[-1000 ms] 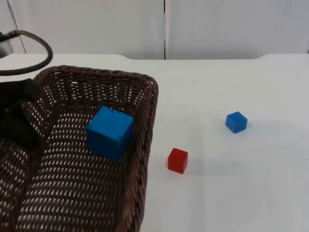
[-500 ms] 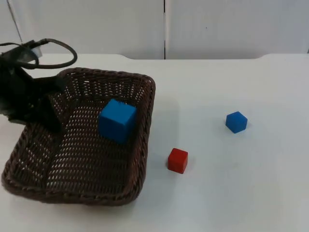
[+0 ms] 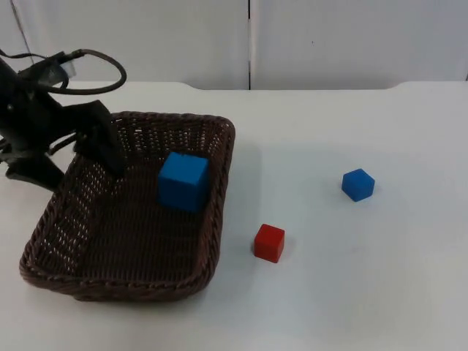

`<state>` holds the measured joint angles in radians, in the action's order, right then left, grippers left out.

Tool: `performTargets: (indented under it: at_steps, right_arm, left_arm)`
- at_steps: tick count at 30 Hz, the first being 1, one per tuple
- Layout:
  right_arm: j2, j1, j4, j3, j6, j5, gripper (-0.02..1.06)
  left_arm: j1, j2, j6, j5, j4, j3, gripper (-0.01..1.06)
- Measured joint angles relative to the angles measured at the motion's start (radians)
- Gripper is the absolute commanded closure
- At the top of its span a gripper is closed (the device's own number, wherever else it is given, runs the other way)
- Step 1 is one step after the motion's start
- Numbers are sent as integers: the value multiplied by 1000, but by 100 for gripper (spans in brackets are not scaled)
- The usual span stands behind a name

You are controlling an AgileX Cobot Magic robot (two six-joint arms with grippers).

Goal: Pick up the basket with the left hand and place the largest block into the basket with the right hand.

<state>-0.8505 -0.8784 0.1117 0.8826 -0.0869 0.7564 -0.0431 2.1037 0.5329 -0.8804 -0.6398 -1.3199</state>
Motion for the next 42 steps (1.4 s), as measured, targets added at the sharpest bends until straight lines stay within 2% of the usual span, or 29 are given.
performTargets:
  at_steps: [7, 11, 16, 33, 42]
  right_arm:
    - [0, 0, 0, 0, 1, 0, 33]
    - [0, 0, -2, 0, 1, 2, 33]
    - [0, 0, -12, -2, 1, -21, 33]
    - [0, 0, -50, -6, 1, -56, 33]
    - [0, 0, -52, -6, 8, -65, 33]
  left_arm:
    - [0, -13, -15, -77, 14, -6, 0]
    - [0, -32, -17, -151, 18, -6, 0]
    - [0, -43, -18, -166, 18, 35, 0]
    - [0, -232, -18, -48, 10, 340, 0]
    - [0, -525, 7, -41, -27, 450, 0]
